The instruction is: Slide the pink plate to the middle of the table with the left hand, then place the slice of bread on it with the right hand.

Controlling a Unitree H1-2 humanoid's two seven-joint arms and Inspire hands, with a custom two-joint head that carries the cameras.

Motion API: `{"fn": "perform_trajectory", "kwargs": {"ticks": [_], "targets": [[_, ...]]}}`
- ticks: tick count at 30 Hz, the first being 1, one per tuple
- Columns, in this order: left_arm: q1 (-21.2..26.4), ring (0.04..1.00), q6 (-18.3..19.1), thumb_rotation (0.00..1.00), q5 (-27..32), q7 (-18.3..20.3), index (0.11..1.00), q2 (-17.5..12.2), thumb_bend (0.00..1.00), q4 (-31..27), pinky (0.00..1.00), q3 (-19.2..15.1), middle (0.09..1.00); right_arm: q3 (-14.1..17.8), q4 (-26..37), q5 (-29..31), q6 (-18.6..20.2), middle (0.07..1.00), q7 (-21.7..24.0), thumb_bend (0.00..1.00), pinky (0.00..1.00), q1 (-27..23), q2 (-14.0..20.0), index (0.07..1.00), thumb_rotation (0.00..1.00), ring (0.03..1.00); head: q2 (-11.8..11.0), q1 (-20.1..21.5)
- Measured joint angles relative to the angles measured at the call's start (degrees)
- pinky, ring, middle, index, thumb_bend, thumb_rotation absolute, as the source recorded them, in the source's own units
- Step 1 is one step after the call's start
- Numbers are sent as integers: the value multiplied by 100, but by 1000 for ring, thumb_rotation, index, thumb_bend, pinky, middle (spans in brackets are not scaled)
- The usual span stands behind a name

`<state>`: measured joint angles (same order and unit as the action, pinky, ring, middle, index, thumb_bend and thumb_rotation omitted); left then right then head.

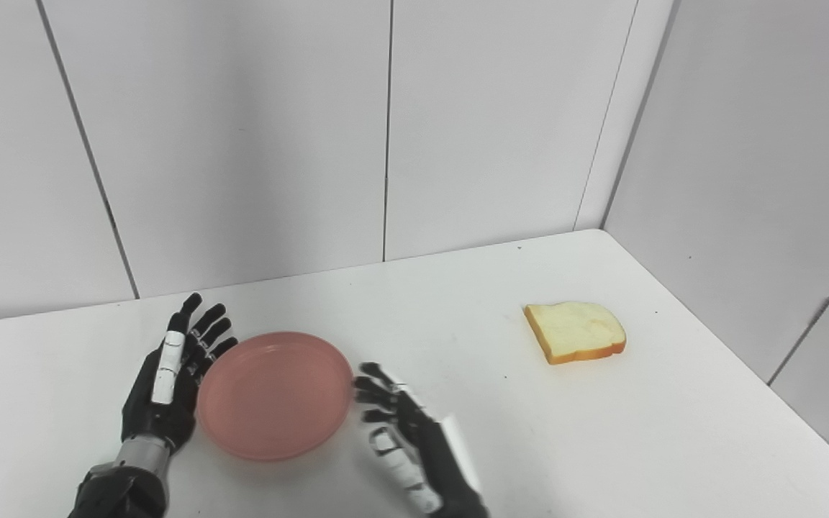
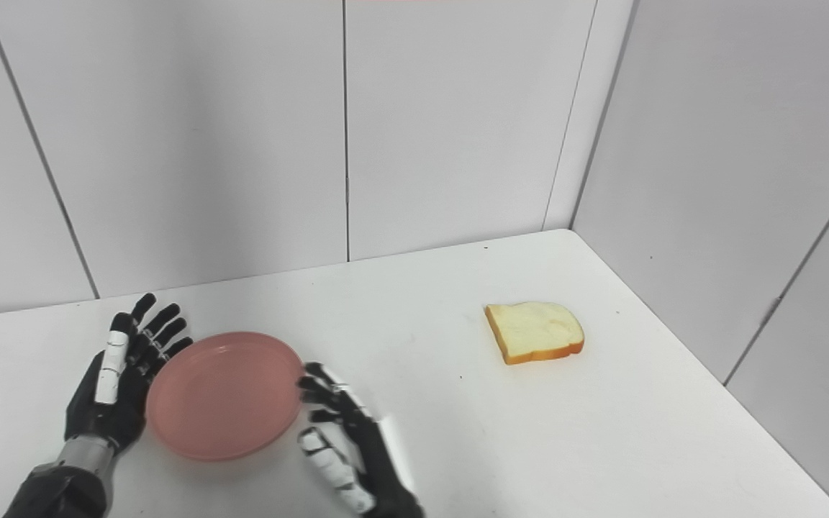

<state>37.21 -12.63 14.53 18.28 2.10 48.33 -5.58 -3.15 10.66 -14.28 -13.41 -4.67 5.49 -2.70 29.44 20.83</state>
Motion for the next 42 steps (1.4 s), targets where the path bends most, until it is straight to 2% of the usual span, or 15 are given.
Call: {"fn": "perform_trajectory", "kwargs": {"ticks": [6, 9, 13, 15, 19, 22, 23, 25, 26, 29, 32, 35, 37, 42], "targets": [[52, 906, -40, 775, -30, 2, 946, -4, 878, 98, 847, 23, 895, 440, 958, 399, 477, 805, 197, 776, 724, -340, 573, 871, 868, 779, -70, 0], [60, 906, -40, 777, -31, 2, 946, 1, 879, 105, 846, 37, 897, 718, 1092, 544, 601, 811, 418, 766, 704, -670, 1125, 879, 876, 779, -96, -17], [115, 908, -60, 750, -31, 5, 940, 5, 887, 209, 847, 39, 891, 1022, 941, 691, 622, 842, 881, 827, 730, -824, 2240, 875, 834, 813, -123, -53], [153, 909, -102, 751, -28, 5, 938, 4, 887, 290, 851, 22, 892, 1201, 756, 753, 643, 852, 1037, 846, 737, -880, 2669, 876, 819, 816, -141, -70], [191, 908, -154, 759, -28, 5, 932, 16, 877, 356, 851, 17, 889, 1460, 430, 825, 700, 862, 1166, 871, 736, -988, 3172, 875, 823, 814, -141, -114], [192, 908, -175, 742, -28, 7, 927, 42, 877, 353, 857, 25, 883, 1509, 128, 712, 691, 869, 1225, 875, 759, -1055, 3426, 877, 832, 823, -132, -132], [192, 909, -174, 725, -28, 8, 925, 52, 891, 345, 856, 26, 875, 1513, 3, 626, 680, 893, 1257, 877, 787, -1070, 3520, 900, 830, 853, -132, -132], [188, 908, -174, 724, -29, 7, 925, 63, 891, 329, 846, 28, 868, 1467, -197, 276, 567, 930, 1306, 875, 812, -1087, 3756, 929, 834, 895, -132, -132], [187, 900, -176, 723, -33, 7, 921, 63, 895, 324, 831, 34, 861, 1401, -297, 5, 405, 953, 1324, 902, 850, -1100, 3949, 945, 816, 925, -123, -158], [183, 894, -198, 723, -92, 1, 920, 58, 901, 312, 822, 65, 861, 1114, -448, -719, 60, 975, 1578, 941, 878, -1200, 4671, 970, 779, 949, -123, -158], [174, 891, -205, 731, -112, -35, 922, 55, 896, 300, 816, 76, 865, 848, -516, -1027, -32, 981, 1980, 993, 831, -1459, 5261, 996, 695, 938, -123, -167], [175, 888, -205, 731, -129, -41, 922, 57, 897, 285, 817, 98, 859, 610, -644, -1131, -49, 971, 2269, 1000, 784, -1698, 5494, 1000, 629, 914, -132, -158], [170, 886, -205, 727, -160, -50, 919, 60, 897, 278, 824, 101, 855, 432, -816, -1210, -77, 970, 2415, 1000, 771, -1847, 5508, 1000, 574, 908, -123, -185], [160, 881, -201, 721, -169, -51, 920, 76, 896, 252, 833, 95, 840, 47, -1252, -1581, -80, 986, 2850, 1000, 861, -2173, 5728, 1000, 565, 951, -97, -185]]}}
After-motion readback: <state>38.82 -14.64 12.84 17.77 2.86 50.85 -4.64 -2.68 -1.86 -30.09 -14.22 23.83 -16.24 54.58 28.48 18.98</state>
